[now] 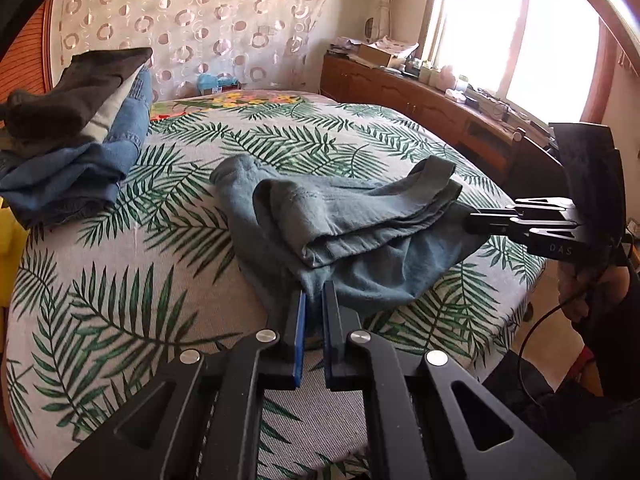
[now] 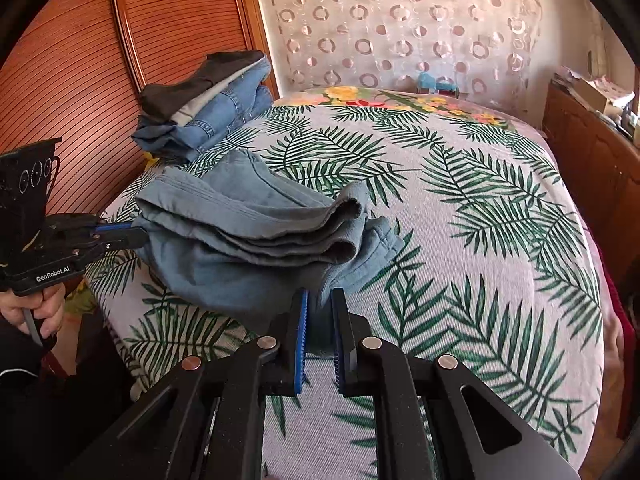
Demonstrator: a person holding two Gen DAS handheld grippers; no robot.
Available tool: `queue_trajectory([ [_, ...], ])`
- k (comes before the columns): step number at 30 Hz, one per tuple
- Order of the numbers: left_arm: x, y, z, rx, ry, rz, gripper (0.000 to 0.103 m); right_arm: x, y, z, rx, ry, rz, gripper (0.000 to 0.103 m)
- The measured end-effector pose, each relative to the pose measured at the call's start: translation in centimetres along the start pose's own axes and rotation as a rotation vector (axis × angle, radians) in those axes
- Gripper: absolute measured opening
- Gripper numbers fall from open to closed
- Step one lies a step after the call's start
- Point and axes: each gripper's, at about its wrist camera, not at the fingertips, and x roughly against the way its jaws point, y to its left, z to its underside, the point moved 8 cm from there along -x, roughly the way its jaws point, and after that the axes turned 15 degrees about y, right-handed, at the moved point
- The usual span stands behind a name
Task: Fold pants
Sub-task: 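Move both grippers to the folded edge of the shorts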
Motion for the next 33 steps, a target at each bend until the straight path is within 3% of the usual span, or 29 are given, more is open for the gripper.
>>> queue_trajectory([
  [5,-0.3,0.2,0.3,0.011,0.007,-0.025,0.008,-0.2,0.0,0.9,-0.02,0.006,0.019,0.011],
  [8,-0.3,0.2,0.2,0.012,0.018,-0.04,0.024,0.0,0.0,1.2,-0.023,0.006,0.042,0.011],
  [10,-0.3,0.3,0.1,0.018,0.008,-0.037,0.04,0.0,0.1,1.1,-0.026,0.003,0.055,0.016],
  [11,-0.2,0.4,0.0,0.02,0.003,-0.03,0.042,0.2,0.2,1.2,-0.027,-0.004,0.06,0.017],
  [13,-0.1,0.5,-0.1,0.017,0.002,-0.033,0.043,0.4,0.4,1.0,-0.027,-0.015,0.061,0.02],
  [15,-0.2,0.6,-0.2,0.015,0.003,-0.046,0.043,0.4,0.5,0.9,-0.019,-0.02,0.07,0.03],
  [20,-0.5,1.9,-0.9,0.033,0.01,-0.069,0.043,-1.1,0.6,0.5,0.001,0.013,0.092,0.037],
  [33,-1.7,4.0,-6.4,0.014,-0.008,-0.119,0.043,-3.6,-1.2,-5.7,0.023,0.012,0.172,0.038],
])
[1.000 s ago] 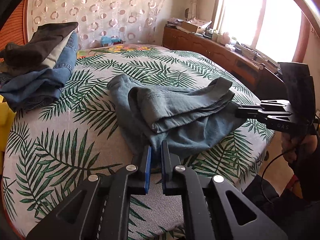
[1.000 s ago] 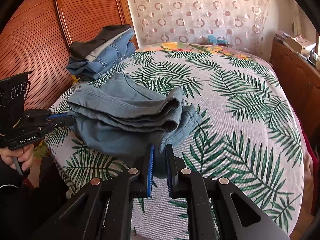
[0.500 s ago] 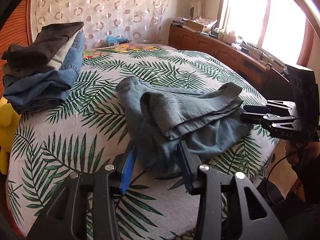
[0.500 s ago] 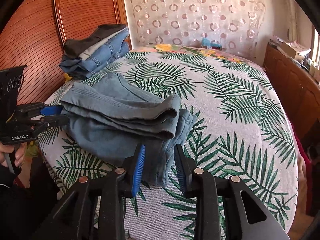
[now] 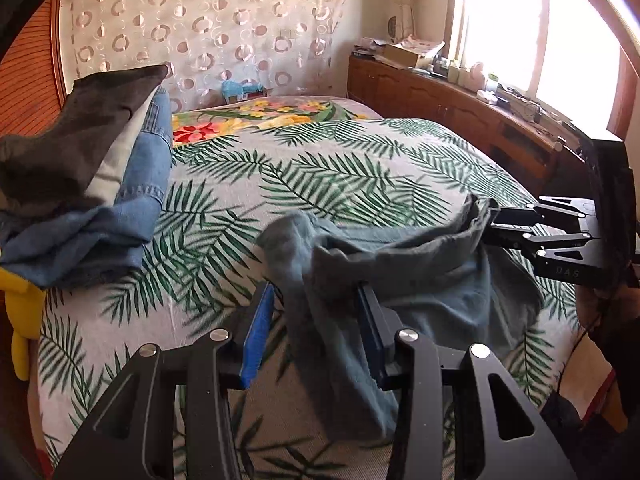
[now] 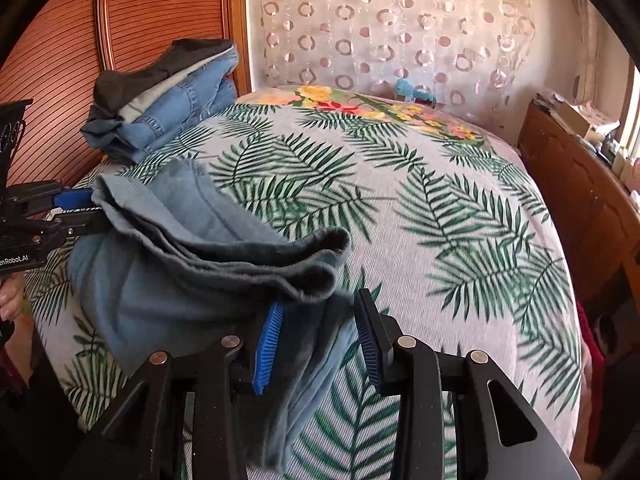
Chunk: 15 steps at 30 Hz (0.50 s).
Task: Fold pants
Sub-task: 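Move both grippers to the folded edge of the shorts, then grasp the folded edge with the right gripper while the left gripper grasps beside it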
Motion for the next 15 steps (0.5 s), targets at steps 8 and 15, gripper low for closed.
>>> queue_trajectory([
  [8,-1.6,1.3,-1.5,0.028,0.019,-0.011,0.043,-1.1,-1.8,-1.8,-0.076,-0.016,-0.029,0.038],
  [15,-1.8,0.8,-1.8,0.027,0.0,0.055,0.033,-2.4,-1.9,-1.9,-0.085,0.003,-0.13,0.032],
])
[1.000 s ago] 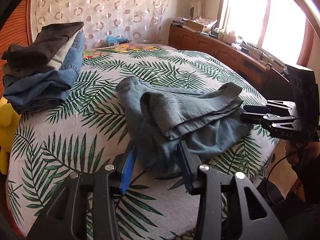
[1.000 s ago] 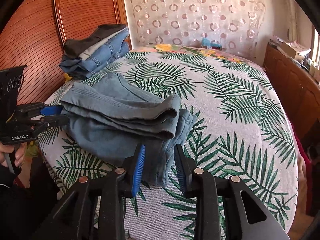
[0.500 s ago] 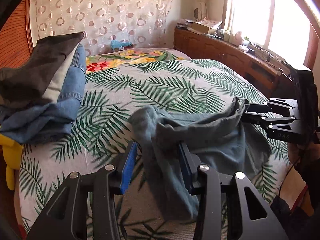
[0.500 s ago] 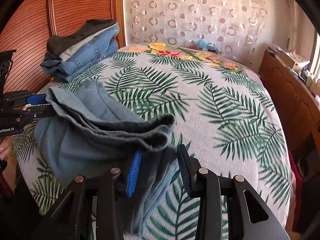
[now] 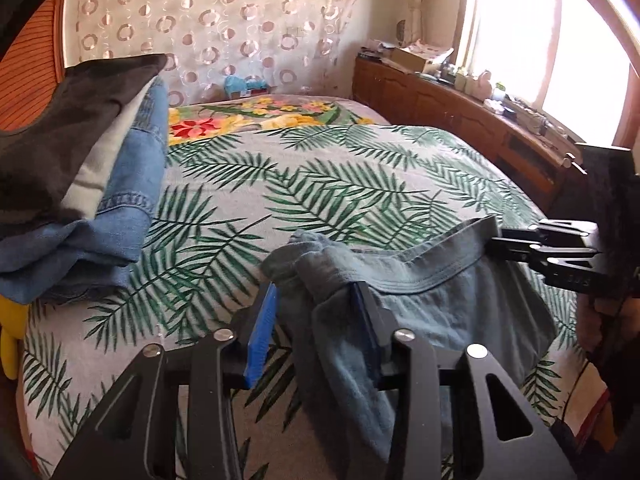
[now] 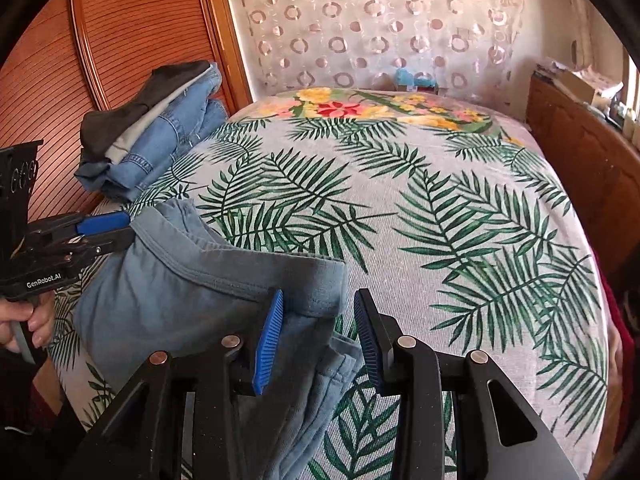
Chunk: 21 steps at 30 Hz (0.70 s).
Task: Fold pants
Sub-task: 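Grasp the folded edge with the right gripper while the left gripper grasps beside it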
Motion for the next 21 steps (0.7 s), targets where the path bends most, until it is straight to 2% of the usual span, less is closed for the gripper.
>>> queue_trajectory([
  [2,-0.1,-0.3,-0.4,-0.012,0.0,0.028,0.02,-0.2,-0.1,0.1,0.001,0.004,-0.018,0.017],
  [3,-0.3,-0.6,-0.6,-0.017,0.002,0.042,0.01,-0.1,-0.2,0.1,-0.001,0.0,-0.013,0.013],
  [4,-0.4,-0.8,-0.8,-0.022,0.004,0.045,0.008,0.0,-0.4,0.1,-0.004,-0.005,-0.005,0.011],
  [8,0.1,-1.2,-1.8,-0.019,-0.029,0.029,0.006,0.7,-0.7,0.4,-0.033,-0.027,0.03,0.01],
  [12,0.5,-1.0,-1.6,-0.012,-0.029,-0.001,0.007,0.9,-0.3,0.7,-0.023,-0.025,0.045,0.01],
  [14,0.5,-0.9,-1.2,-0.017,-0.014,-0.02,0.018,1.3,0.0,0.9,-0.021,-0.034,0.043,0.011],
  [16,0.6,-0.6,-0.8,-0.013,-0.008,-0.044,0.044,1.8,0.0,0.9,-0.024,-0.042,0.032,0.014],
  [17,0.7,-0.4,-0.5,-0.009,-0.007,-0.042,0.048,2.1,0.0,1.1,-0.029,-0.046,0.033,0.018],
  [19,1.0,-0.2,0.3,-0.001,-0.002,-0.021,0.063,2.9,-0.1,1.6,-0.037,-0.058,0.037,0.02],
  [21,1.4,0.1,1.2,0.017,-0.007,-0.014,0.066,3.4,0.1,2.2,-0.037,-0.061,0.04,0.026],
])
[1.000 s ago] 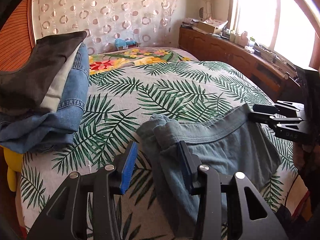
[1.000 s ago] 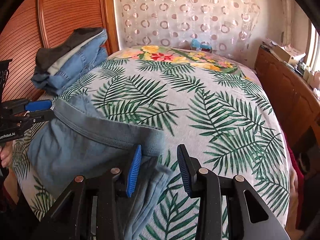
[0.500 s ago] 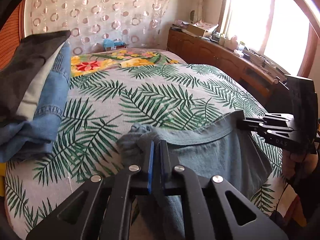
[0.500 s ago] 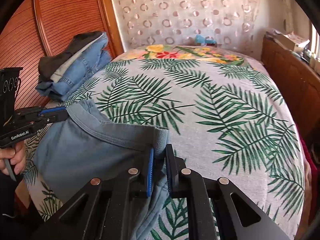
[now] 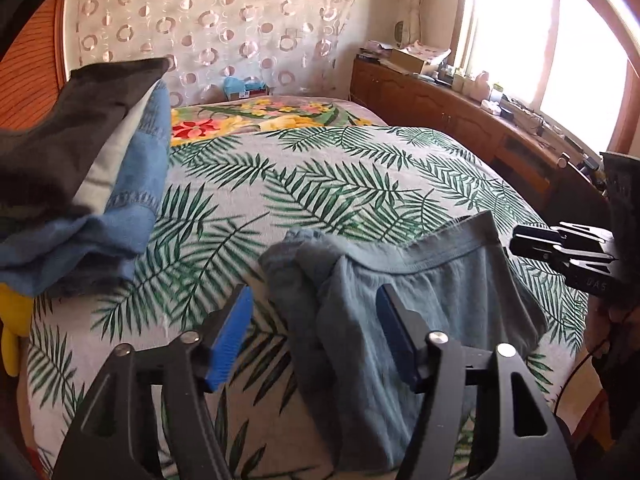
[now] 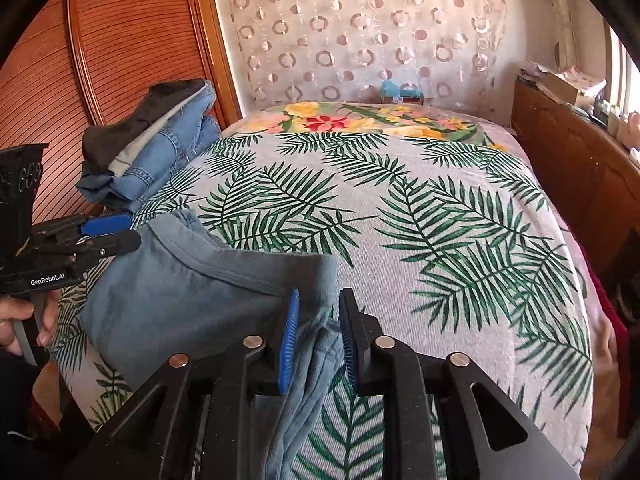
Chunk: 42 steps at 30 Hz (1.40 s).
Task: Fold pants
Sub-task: 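Grasp the folded edge with the right gripper while the left gripper grasps beside it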
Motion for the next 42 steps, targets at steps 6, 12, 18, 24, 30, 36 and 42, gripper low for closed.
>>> queue_trajectory([
  [6,1.1,0.4,3.2,0.03,0.001,-0.004,0.066,1.7,0.9,3.5,0.021,0.024,-0.027,0.029],
  [12,1.8,0.0,5.2,0.023,0.008,0.006,0.066,2.3,1.1,6.4,-0.011,0.051,-0.059,0.029],
  [18,1.1,-0.2,5.9,0.022,0.027,-0.001,0.066,2.5,1.1,7.9,-0.021,0.085,-0.093,0.029],
  [24,0.9,-0.2,6.0,0.022,0.029,0.0,0.066,2.5,1.5,8.4,0.001,0.099,-0.079,0.029],
  [30,0.7,-0.3,6.1,0.024,0.032,0.002,0.066,2.1,2.6,8.4,0.034,0.106,-0.064,0.017],
  [36,1.0,-0.5,5.1,0.022,0.014,-0.002,0.066,2.8,2.3,8.7,0.057,0.09,-0.025,0.005],
  [42,0.6,-0.7,2.9,-0.005,0.003,-0.013,0.066,4.0,1.8,8.7,0.053,0.078,-0.004,0.005],
])
